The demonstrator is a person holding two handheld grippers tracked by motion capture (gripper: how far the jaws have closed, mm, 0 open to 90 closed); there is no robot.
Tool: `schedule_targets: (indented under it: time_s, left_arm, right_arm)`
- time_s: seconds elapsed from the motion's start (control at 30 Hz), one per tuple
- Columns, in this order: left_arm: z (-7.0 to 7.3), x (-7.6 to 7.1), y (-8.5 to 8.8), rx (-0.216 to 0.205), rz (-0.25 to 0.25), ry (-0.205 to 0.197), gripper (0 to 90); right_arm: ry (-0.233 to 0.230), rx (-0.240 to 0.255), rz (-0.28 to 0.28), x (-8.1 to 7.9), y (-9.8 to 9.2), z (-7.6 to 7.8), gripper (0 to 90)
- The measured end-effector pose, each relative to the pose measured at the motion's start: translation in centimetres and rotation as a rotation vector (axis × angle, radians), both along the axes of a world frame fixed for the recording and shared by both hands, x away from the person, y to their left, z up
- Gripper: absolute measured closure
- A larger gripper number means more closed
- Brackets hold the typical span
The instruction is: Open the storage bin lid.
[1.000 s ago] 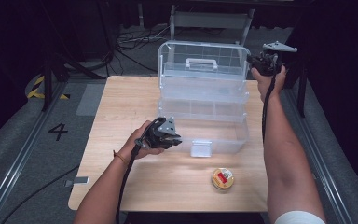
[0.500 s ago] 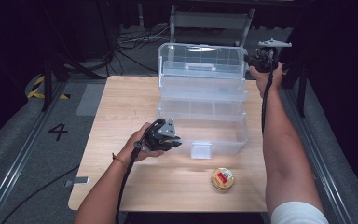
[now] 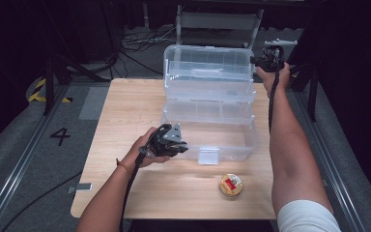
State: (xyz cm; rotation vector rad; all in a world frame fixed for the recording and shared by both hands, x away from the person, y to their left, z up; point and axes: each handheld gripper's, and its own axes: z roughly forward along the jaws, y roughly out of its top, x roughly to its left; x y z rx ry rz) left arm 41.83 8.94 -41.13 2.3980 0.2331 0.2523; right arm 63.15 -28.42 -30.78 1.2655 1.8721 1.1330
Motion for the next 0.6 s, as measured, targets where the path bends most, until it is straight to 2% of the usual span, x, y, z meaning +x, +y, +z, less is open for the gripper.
schedule_targets:
  time_s: [0.6]
  left_arm:
    - [-0.03,-0.03,0.03,-0.004,0.006,0.003,78.6]
  right_arm:
    - [0.041,-0.023,-0.014,0.85,0.19,-0.13,84.4]
